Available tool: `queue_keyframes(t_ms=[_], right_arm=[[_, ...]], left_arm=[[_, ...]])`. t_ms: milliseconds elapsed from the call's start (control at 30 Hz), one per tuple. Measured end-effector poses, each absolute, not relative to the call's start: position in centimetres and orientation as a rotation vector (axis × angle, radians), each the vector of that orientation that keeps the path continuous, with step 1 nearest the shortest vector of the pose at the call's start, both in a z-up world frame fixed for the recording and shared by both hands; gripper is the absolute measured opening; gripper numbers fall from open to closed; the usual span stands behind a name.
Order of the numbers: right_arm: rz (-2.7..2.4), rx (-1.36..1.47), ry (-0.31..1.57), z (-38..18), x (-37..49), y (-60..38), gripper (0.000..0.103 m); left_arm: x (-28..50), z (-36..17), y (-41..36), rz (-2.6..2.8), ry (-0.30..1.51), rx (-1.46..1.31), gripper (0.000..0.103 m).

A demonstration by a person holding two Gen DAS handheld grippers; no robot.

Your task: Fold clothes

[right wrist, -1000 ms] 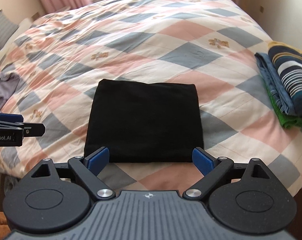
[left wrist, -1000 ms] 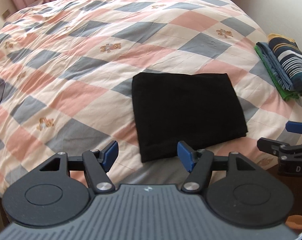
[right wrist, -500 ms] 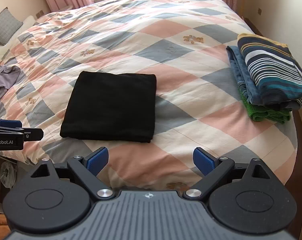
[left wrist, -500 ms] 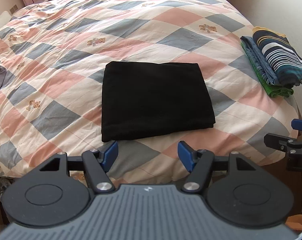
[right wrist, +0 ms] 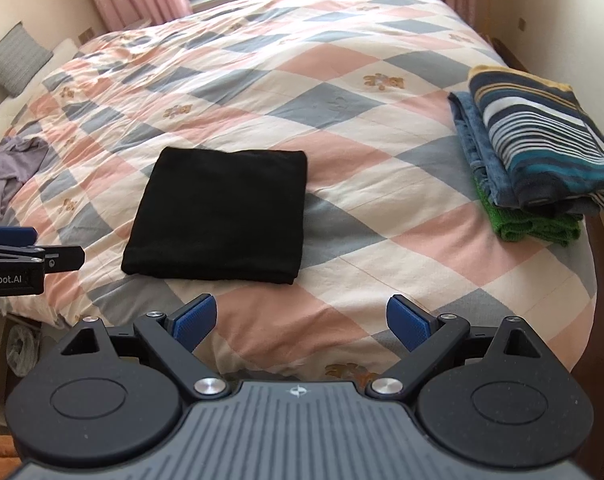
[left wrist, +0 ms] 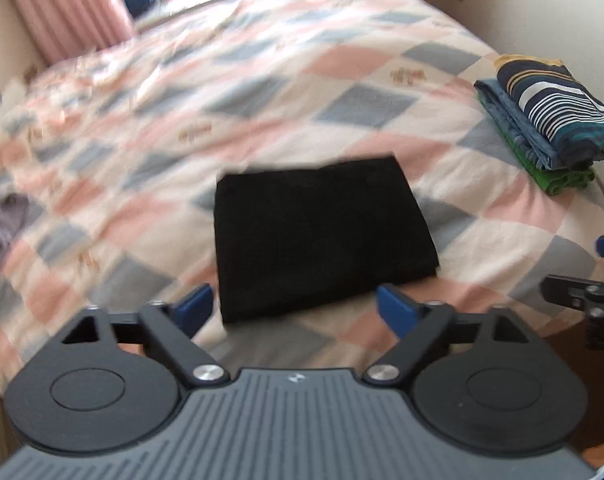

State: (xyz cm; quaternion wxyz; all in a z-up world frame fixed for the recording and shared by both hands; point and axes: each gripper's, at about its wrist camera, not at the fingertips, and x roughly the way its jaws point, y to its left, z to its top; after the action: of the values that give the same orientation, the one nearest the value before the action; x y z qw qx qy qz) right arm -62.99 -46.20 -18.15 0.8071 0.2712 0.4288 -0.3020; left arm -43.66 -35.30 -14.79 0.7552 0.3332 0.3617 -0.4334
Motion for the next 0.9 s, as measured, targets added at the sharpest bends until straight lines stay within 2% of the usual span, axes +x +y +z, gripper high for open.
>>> queue_keyframes(t_ms=[33,100,133,400,500,700,900], right_arm=[[-0.66,0.572,0.899,-17.9,-63.1,-46.0,0.094],[-0.711,0.543,0.848,-17.2,-63.3,-45.8,0.097],[-0.742,0.524,0.823,-16.8,-63.4,-45.6,0.101],[-1.23,0.333,0.55,-11.9,-62.7,-46.6,0.103],[-1.373,0.335,0.531,-10.6,-63.2,-47.1,0.103],[-1.567,0.629,0.509,-10.9,-70.1,-45.5,0.103],[-1.838,0.746,0.473,-12.3,-83.4,-40.9,0.103]], left_arm=[[-43.5,-14.5,-35.7,-0.959,0.756,0.725,0.102],[-43.2,-13.8,-36.9,-0.982,0.674,0.731,0.102],[-43.0,-13.4,-37.6,-1.01,0.639,0.733,0.102],[-41.4,-10.8,-45.3,-1.255,0.526,0.745,0.102],[-43.3,-10.2,-48.3,-1.385,0.486,0.786,0.102],[-52.5,-10.5,-51.8,-1.586,0.463,0.866,0.102],[-68.0,-10.9,-51.8,-1.767,0.386,0.904,0.102]])
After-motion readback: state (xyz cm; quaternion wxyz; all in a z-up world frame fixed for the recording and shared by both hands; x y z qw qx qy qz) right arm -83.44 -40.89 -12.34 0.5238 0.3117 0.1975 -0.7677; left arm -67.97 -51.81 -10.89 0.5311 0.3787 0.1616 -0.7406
